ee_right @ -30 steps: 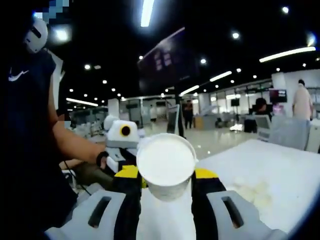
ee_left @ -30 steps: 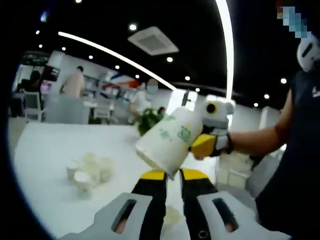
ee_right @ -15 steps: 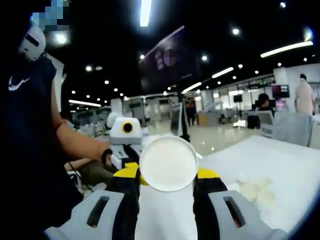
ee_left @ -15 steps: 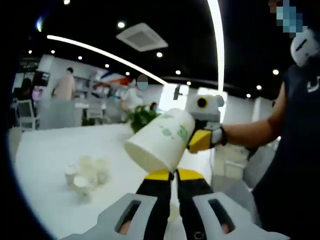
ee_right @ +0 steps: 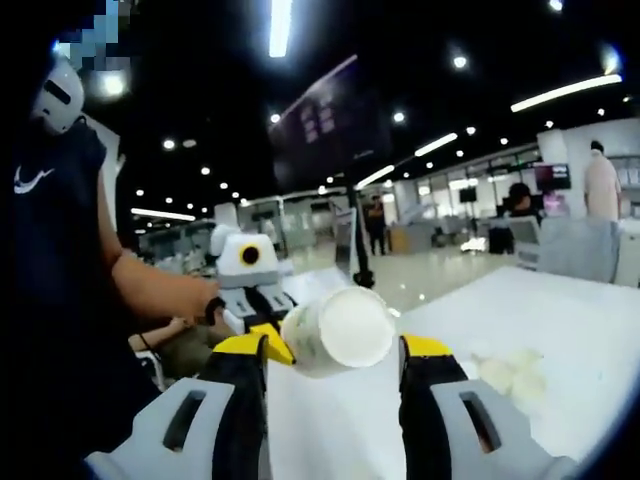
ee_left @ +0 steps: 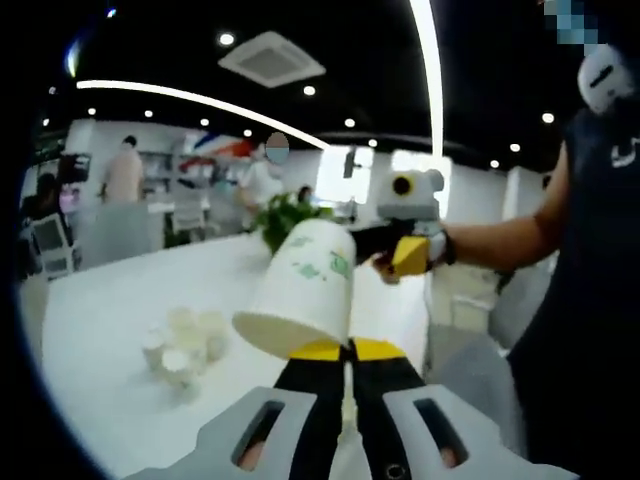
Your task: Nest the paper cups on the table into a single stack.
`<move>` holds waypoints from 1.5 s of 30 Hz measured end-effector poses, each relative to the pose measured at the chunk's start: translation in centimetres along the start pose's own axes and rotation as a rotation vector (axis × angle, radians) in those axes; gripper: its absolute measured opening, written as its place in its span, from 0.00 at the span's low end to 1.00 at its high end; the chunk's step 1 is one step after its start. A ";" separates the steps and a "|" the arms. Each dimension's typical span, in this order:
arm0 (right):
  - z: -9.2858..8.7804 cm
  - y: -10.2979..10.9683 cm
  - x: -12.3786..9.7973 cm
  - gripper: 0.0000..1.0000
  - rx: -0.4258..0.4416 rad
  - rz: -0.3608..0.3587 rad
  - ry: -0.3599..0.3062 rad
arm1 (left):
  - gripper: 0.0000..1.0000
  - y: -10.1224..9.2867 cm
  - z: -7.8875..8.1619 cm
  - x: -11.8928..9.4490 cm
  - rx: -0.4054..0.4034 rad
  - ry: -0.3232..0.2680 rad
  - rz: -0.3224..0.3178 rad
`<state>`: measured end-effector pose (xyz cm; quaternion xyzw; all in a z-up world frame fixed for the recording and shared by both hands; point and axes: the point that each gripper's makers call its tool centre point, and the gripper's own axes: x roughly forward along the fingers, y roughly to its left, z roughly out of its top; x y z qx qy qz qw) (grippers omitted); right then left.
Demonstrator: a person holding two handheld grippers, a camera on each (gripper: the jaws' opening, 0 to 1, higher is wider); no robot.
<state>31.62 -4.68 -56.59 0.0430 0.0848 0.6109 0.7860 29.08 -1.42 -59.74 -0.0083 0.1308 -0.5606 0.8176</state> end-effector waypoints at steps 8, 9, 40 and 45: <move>-0.5 0.7 0.0 0.49 0.052 0.048 0.015 | 0.00 -1.7 -0.6 0.4 0.055 0.097 -0.087; -0.7 0.8 0.0 0.43 0.052 0.055 0.026 | 0.00 -1.8 -0.7 0.4 0.058 0.104 -0.094; -0.7 1.4 -0.3 0.38 0.065 0.075 0.001 | 0.00 -2.7 3.0 0.1 -0.028 -0.041 -0.159; -1.1 1.3 -0.5 0.39 0.041 0.059 0.029 | 0.00 -2.6 2.9 0.4 -0.003 -0.003 -0.161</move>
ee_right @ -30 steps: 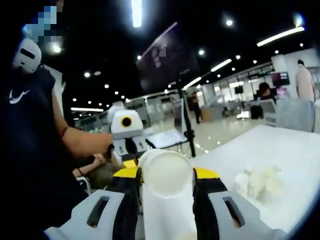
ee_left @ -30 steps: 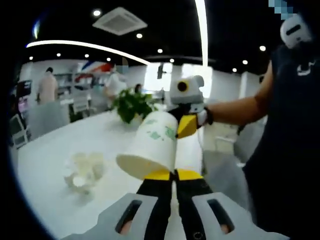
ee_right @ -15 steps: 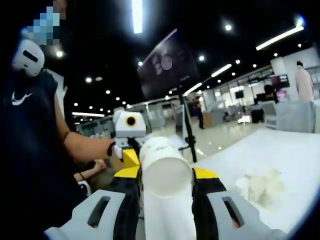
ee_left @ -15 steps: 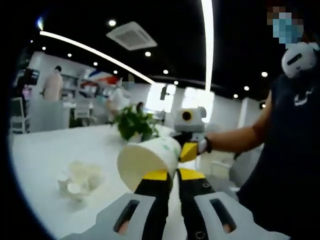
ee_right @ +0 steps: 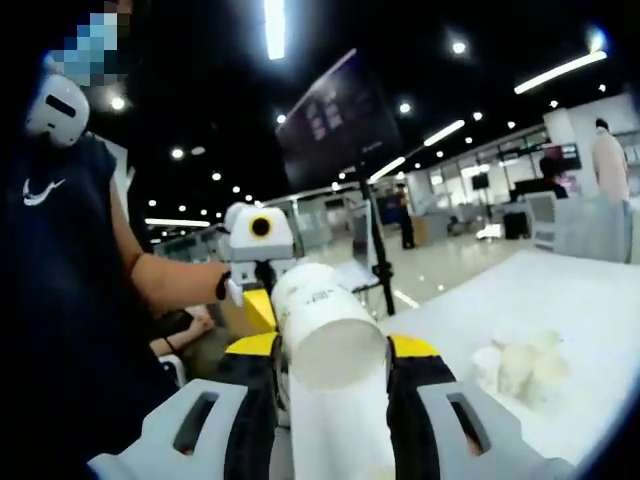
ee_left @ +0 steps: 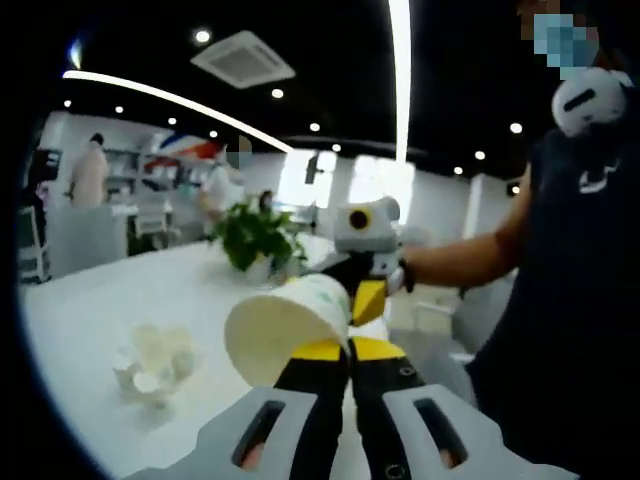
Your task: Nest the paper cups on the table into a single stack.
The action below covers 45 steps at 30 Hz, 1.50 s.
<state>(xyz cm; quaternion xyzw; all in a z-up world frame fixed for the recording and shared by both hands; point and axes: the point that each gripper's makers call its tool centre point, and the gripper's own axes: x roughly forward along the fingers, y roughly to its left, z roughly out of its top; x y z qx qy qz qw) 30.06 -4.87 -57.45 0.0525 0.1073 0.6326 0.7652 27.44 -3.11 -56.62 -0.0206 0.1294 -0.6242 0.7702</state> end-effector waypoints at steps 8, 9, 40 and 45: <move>-1.7 -1.6 -1.3 0.46 -0.035 -0.098 0.032 | 0.00 1.6 -1.1 0.3 0.064 0.128 0.094; -2.0 -2.1 -1.7 0.47 -0.040 -0.117 0.038 | 0.00 1.6 -1.0 0.3 0.063 0.128 0.094; -9.7 -8.4 -12.8 0.97 -0.105 -0.544 0.117 | 0.00 3.3 -2.8 1.1 0.143 0.681 0.137; -10.4 -8.7 -13.7 1.00 -0.101 -0.575 0.116 | 0.00 3.4 -2.1 1.8 0.162 0.725 0.137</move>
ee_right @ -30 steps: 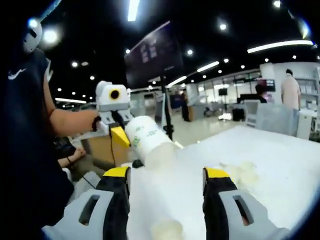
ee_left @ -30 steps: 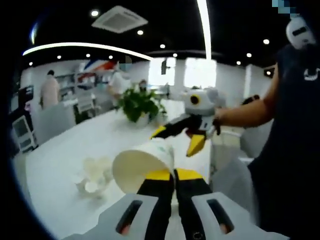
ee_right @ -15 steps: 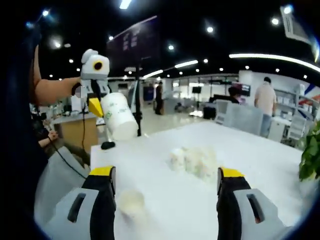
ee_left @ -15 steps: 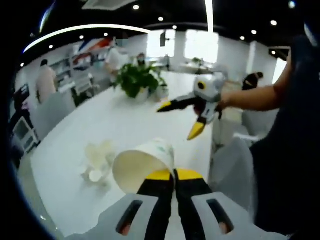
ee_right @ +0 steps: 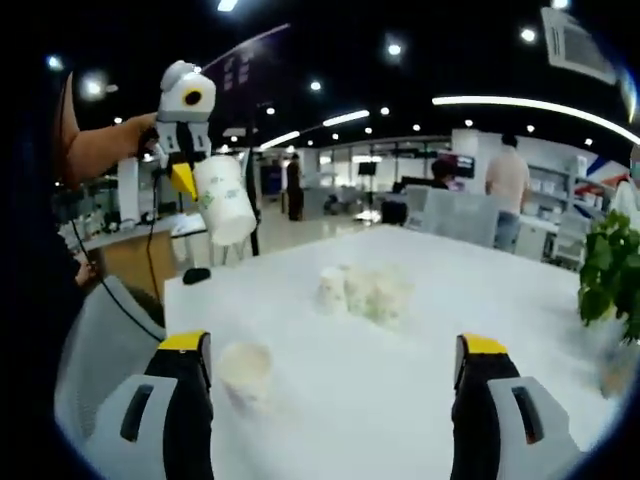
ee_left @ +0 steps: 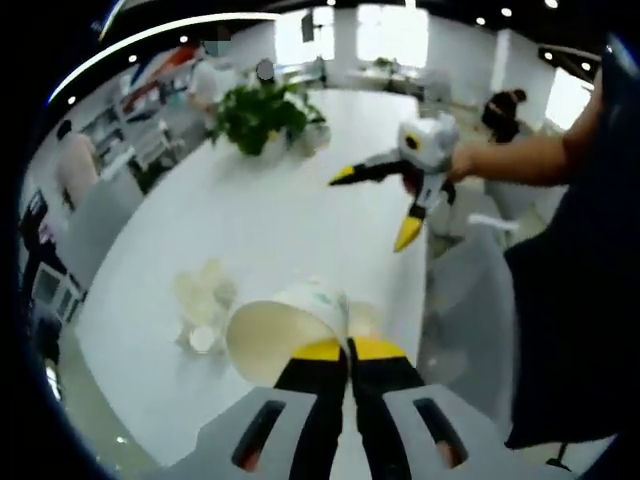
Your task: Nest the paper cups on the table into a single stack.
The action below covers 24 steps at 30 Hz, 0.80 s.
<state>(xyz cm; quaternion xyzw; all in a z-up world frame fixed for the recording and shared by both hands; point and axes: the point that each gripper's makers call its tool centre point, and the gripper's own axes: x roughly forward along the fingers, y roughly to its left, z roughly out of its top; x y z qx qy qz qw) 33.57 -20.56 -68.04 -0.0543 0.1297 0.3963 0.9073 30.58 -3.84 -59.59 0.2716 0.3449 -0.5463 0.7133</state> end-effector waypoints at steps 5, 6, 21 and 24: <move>-0.5 -0.1 -0.3 1.00 0.000 -0.007 0.011 | 0.00 0.4 0.7 0.0 0.071 0.081 0.014; -0.6 -0.2 -0.4 1.00 0.004 -0.010 0.013 | 0.00 0.3 1.1 -0.1 0.069 0.091 0.009; -1.5 -0.3 -1.0 1.00 0.026 -0.020 0.012 | 0.00 -0.3 2.0 0.9 0.131 0.288 -0.028; -1.5 -0.4 -1.2 1.00 0.026 -0.021 0.011 | 0.00 -0.5 2.2 1.2 0.124 0.334 -0.025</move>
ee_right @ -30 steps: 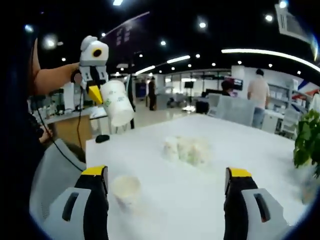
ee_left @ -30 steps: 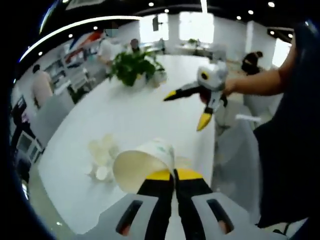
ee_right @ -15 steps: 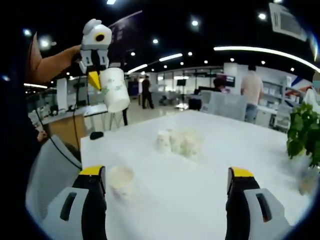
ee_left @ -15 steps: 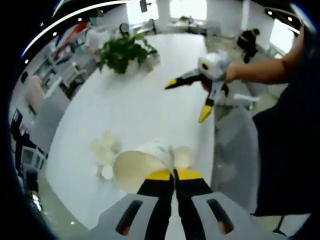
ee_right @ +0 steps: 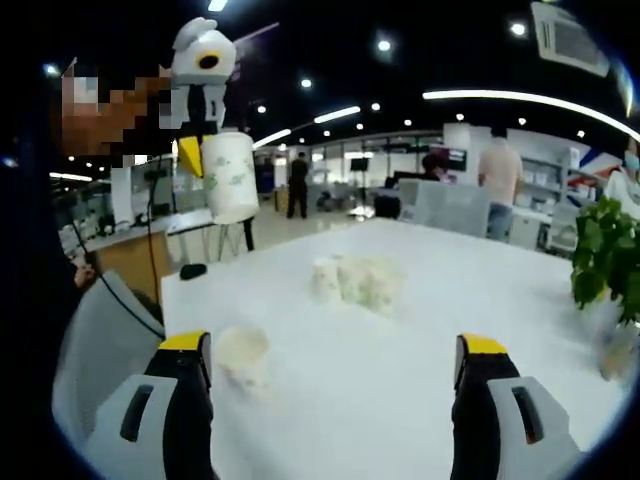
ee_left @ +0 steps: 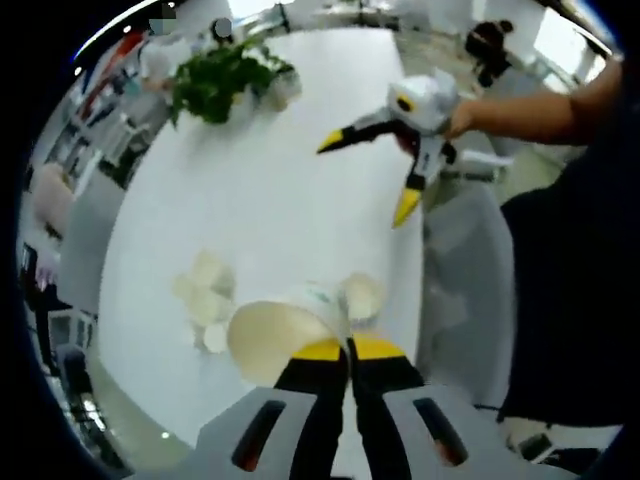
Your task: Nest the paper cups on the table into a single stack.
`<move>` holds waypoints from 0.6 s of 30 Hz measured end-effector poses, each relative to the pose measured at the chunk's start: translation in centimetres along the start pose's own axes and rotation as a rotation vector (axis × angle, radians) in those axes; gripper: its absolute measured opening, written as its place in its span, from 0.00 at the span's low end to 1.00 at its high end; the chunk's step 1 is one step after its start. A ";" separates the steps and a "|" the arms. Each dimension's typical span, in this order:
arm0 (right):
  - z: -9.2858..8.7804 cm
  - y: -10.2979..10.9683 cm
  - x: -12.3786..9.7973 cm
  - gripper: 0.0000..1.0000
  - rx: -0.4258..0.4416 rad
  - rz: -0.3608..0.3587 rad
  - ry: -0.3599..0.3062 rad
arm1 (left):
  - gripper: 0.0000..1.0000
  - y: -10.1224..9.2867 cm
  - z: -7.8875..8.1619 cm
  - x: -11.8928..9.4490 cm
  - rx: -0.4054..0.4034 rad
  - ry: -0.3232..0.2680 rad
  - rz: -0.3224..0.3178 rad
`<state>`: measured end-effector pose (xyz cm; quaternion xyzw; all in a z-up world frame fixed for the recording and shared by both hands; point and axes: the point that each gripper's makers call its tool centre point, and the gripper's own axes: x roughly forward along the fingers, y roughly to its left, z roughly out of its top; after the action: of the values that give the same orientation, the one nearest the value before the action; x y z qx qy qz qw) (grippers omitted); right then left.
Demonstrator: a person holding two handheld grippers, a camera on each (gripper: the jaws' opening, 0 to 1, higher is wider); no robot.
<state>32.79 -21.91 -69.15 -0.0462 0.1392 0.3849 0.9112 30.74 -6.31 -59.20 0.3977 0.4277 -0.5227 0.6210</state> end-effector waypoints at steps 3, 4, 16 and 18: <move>-0.1 -0.1 -0.1 1.00 0.001 0.000 -0.001 | 0.00 -0.4 0.7 0.2 0.025 0.031 -0.003; -0.1 0.0 -0.1 1.00 0.002 0.001 -0.001 | 0.00 -0.3 0.8 0.3 0.053 0.044 0.006; -0.6 0.3 -0.4 1.00 0.002 0.003 -0.002 | 0.00 -1.1 1.3 1.4 0.123 0.251 -0.011; -0.7 0.4 -0.5 1.00 0.001 0.003 -0.002 | 0.00 -1.6 1.5 1.6 0.129 0.275 -0.024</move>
<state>32.03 -22.07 -69.64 -0.0451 0.1384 0.3863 0.9108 29.48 -8.42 -60.32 0.4996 0.4789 -0.4971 0.5233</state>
